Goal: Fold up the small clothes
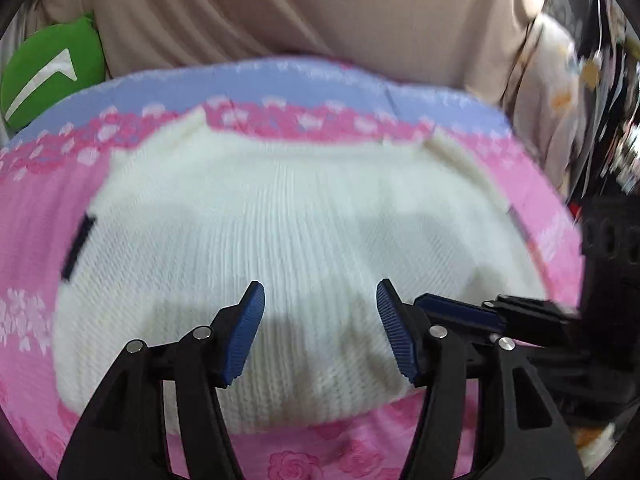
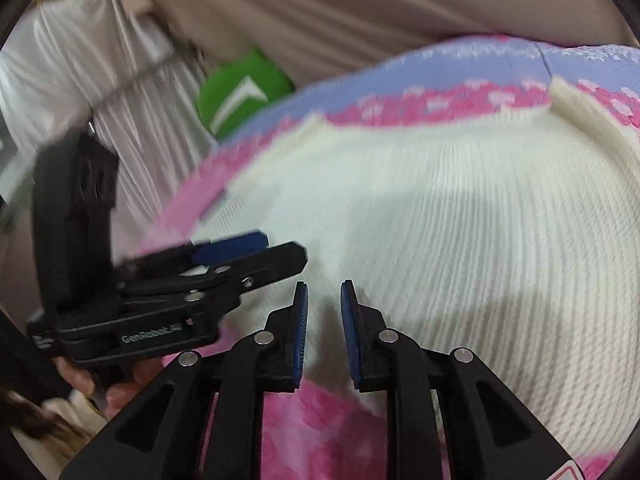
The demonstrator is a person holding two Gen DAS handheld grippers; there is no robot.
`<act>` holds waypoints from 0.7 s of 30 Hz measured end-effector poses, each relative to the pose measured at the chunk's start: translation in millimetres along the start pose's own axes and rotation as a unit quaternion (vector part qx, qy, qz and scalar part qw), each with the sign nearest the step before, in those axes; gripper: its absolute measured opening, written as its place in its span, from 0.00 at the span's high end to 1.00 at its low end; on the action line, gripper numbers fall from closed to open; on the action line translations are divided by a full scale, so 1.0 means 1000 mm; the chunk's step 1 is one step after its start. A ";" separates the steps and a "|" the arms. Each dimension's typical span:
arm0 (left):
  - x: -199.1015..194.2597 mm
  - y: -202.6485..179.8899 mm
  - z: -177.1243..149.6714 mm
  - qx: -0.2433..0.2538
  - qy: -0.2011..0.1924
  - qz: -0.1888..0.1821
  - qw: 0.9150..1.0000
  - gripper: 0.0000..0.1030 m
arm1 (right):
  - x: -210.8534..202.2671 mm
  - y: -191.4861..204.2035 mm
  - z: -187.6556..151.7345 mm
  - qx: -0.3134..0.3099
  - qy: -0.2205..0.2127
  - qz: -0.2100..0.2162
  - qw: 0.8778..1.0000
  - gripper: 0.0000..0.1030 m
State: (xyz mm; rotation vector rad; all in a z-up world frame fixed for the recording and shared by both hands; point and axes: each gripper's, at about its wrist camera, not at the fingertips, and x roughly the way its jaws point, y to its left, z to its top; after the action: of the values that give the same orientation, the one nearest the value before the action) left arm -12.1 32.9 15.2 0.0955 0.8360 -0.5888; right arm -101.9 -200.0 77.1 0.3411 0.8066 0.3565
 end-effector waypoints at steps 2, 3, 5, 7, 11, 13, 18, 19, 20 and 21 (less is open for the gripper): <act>0.004 0.015 -0.014 -0.008 0.012 0.021 1.000 0.51 | -0.003 -0.014 -0.011 0.007 0.010 -0.037 0.999 0.82; -0.002 0.028 -0.020 -0.018 0.010 0.021 1.000 0.52 | -0.016 -0.030 -0.017 0.031 0.009 -0.047 0.998 0.83; -0.013 0.053 -0.030 -0.039 0.010 0.051 0.998 0.52 | -0.040 -0.060 -0.029 0.065 -0.001 -0.089 0.994 0.90; -0.026 0.085 -0.044 -0.069 0.012 0.071 0.995 0.54 | -0.071 -0.097 -0.048 0.112 -0.015 -0.103 0.988 0.99; -0.053 0.120 -0.055 -0.124 0.005 0.045 0.991 0.64 | -0.121 -0.136 -0.074 0.188 -0.053 -0.126 0.973 1.00; -0.067 0.123 -0.045 -0.135 -0.016 0.039 0.990 0.60 | -0.136 -0.133 -0.066 0.183 -0.079 -0.142 0.969 0.89; -0.077 0.110 0.022 -0.104 -0.100 0.056 0.988 0.32 | -0.144 -0.117 0.003 0.117 -0.165 -0.176 0.963 0.42; -0.069 0.108 0.040 -0.102 -0.108 0.071 0.986 0.27 | -0.136 -0.119 0.024 0.110 -0.172 -0.170 0.964 0.41; -0.058 0.108 0.055 -0.103 -0.111 0.078 0.985 0.22 | -0.128 -0.122 0.041 0.111 -0.176 -0.166 0.964 0.38; -0.046 0.110 0.069 -0.105 -0.110 0.085 0.985 0.22 | -0.120 -0.126 0.053 0.114 -0.177 -0.163 0.964 0.36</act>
State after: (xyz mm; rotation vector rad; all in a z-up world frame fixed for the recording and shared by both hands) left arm 68.0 125.4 78.7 -0.0897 0.6624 -0.3406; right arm -116.0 -372.2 133.8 0.4645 0.5384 -0.1074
